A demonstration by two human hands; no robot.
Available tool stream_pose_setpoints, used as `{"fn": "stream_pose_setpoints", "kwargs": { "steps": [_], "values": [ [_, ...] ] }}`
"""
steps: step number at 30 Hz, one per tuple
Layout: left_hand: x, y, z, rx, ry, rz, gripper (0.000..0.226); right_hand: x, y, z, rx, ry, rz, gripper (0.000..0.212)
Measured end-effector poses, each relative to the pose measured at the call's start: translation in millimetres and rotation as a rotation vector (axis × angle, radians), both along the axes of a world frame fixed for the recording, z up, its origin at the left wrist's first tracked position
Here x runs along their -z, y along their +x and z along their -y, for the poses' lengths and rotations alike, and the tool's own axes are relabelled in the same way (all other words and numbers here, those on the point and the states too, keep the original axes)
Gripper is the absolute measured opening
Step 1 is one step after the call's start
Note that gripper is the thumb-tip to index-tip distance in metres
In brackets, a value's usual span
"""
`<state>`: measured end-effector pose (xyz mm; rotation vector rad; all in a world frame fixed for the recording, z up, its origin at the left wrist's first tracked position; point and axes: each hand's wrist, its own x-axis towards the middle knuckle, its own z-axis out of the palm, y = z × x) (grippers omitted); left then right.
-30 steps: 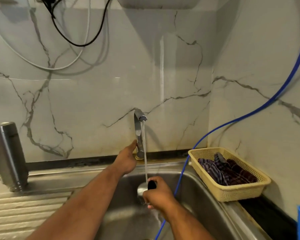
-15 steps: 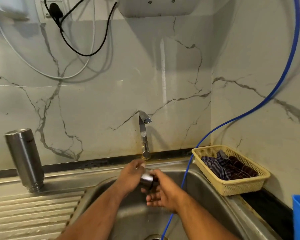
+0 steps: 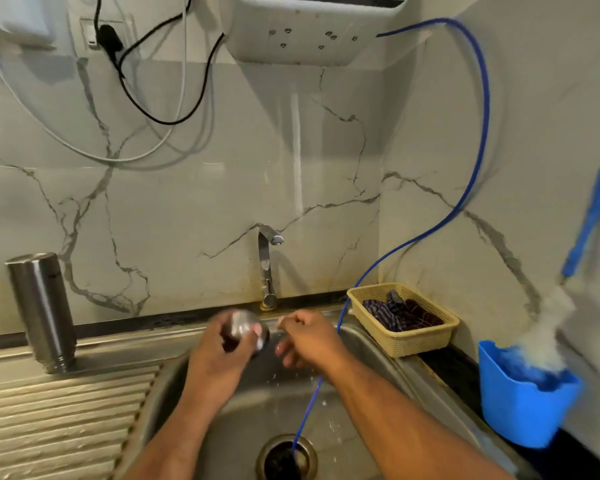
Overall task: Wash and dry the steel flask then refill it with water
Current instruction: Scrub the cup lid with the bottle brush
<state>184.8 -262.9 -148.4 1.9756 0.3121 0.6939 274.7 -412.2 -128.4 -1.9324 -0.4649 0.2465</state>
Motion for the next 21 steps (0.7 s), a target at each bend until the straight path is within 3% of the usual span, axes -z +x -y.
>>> {"fn": "stream_pose_setpoints", "kwargs": {
  "steps": [2, 4, 5, 7, 9, 13, 17, 19, 21],
  "values": [
    [20.3, 1.1, -2.0, 0.09, 0.138, -0.295, 0.043, 11.4, -7.5, 15.5, -0.078, -0.324, 0.071, 0.018],
    [25.2, 1.8, 0.1, 0.101, 0.19, -0.324, 0.047, 26.1, -10.5, 30.0, -0.138, -0.705, 0.197, 0.027],
    [18.8, 0.0, 4.5, 0.098, 0.177, -0.232, 0.047, 27.0, -9.7, 37.2, -0.062, -0.725, 0.268, 0.029],
    [6.4, -1.3, 11.9, 0.107, 0.118, -0.034, 0.041, 14.7, -10.8, 50.2, 0.128, -0.548, 0.451, 0.021],
    [3.2, -2.3, 19.8, 0.177, 0.118, -0.054, 0.038, 0.3, -13.0, 59.7, 0.132, -0.582, 0.633, 0.019],
    [29.7, -3.4, 26.7, 0.263, 0.338, -0.343, 0.047, -21.7, -28.4, 81.6, -0.292, -1.081, 0.49, 0.044],
    [29.0, -5.0, 30.7, 0.245, 0.335, -0.297, 0.05, -78.8, -32.0, 124.4, -0.183, -1.195, 0.679, 0.04],
    [29.5, -4.9, 33.2, 0.253, 0.327, -0.275, 0.051, -112.5, -36.0, 150.4, -0.186, -1.44, 0.712, 0.045],
    [29.2, -7.8, 36.0, 0.254, 0.317, -0.251, 0.049, -136.4, -37.8, 174.1, -0.216, -1.716, 0.635, 0.065]
  ]
}}
